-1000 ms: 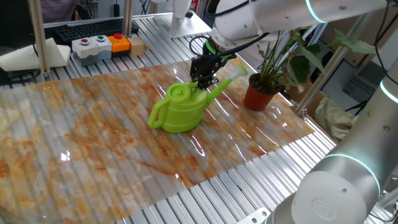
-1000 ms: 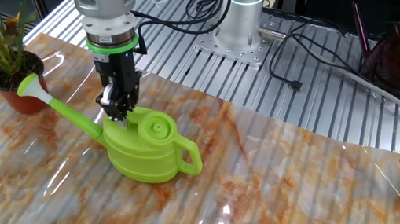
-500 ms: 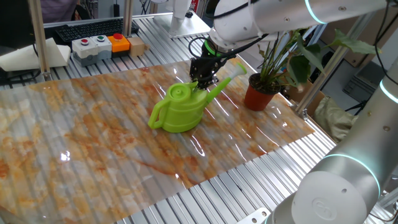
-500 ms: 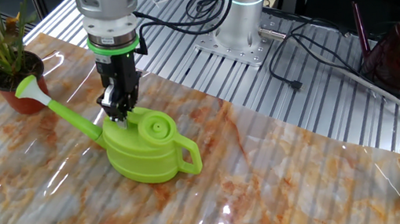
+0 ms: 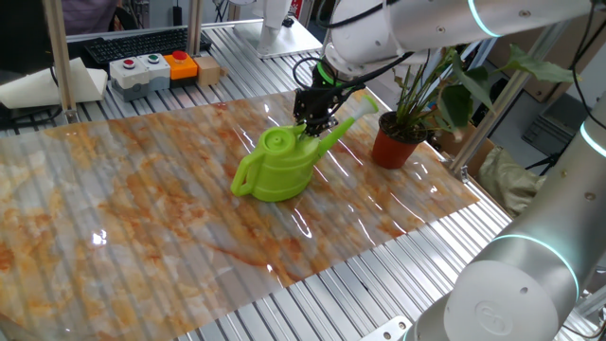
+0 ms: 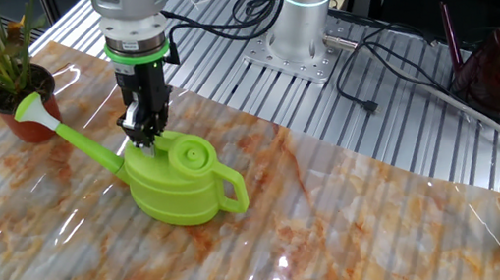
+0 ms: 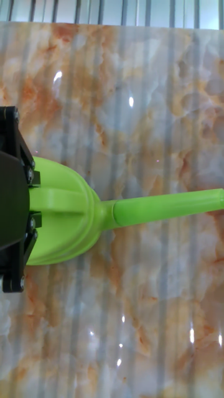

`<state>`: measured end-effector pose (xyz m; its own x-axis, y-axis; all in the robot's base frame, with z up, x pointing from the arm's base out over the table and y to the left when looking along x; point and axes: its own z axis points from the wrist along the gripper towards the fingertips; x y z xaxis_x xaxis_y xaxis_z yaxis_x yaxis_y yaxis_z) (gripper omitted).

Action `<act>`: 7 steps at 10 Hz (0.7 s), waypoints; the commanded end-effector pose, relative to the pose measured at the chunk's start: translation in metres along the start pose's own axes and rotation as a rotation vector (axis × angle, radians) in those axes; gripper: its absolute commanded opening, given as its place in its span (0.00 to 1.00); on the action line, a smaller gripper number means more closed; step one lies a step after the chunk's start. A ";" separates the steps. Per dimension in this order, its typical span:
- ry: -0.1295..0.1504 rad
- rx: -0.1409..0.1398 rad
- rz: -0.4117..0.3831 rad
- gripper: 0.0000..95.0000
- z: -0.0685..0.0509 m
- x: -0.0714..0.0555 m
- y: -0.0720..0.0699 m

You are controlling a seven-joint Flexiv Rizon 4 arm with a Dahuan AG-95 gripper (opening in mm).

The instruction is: Water the plant

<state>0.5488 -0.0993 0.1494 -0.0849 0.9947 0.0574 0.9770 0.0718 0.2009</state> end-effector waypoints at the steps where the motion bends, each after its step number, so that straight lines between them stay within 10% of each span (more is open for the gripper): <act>1: -0.004 0.004 -0.001 0.00 0.001 -0.002 0.000; 7: 0.055 0.103 -0.002 0.00 -0.003 -0.003 -0.001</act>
<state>0.5486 -0.1024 0.1511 -0.0957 0.9893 0.1099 0.9905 0.0838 0.1089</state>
